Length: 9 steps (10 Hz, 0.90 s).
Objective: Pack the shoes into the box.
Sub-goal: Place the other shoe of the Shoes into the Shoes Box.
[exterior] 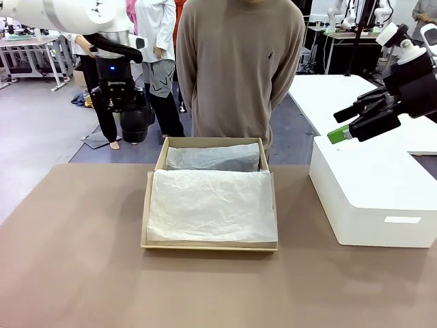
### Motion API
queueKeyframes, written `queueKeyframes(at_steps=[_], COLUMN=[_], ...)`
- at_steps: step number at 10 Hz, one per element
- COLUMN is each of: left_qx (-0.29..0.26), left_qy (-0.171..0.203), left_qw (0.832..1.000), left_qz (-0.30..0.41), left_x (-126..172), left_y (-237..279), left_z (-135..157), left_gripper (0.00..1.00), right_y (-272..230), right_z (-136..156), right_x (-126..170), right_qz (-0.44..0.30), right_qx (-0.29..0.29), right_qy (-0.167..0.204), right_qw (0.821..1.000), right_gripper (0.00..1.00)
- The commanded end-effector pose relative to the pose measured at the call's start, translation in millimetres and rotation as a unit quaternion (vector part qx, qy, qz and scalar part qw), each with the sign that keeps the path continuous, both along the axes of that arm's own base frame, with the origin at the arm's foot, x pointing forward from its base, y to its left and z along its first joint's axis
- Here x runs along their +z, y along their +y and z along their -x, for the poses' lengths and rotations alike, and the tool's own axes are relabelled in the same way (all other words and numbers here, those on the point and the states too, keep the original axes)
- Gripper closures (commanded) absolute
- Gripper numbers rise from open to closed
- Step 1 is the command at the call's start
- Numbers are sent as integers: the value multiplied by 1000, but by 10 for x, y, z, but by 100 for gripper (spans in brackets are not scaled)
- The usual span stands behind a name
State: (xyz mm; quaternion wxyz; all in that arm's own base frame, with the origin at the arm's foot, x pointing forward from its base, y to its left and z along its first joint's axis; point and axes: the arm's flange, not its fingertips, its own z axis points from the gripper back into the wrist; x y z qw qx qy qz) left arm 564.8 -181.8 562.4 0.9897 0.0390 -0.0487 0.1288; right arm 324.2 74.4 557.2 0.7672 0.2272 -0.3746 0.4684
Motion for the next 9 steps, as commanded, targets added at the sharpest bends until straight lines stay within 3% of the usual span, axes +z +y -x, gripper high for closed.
queueKeyframes(at_steps=[1, 4, 9], left_qx=[81, 164, 274], left_qy=[8, 15, -35], left_qw=[996, 986, 960], left_qz=[-21, -7, 32], left_x=[55, 101, 48], left_y=[-211, -588, -1083], left_z=[-31, -14, 6], left_gripper=[100, 100, 100], right_y=[-3, -3, -3], right_z=[-37, -37, -37], right_x=[-6, -6, -6], right_qz=[-9, -9, -9], right_qx=[13, 13, 13], right_qy=[-8, -8, -8], right_qw=[1000, 1000, 1000], right_gripper=[0, 0, 0])
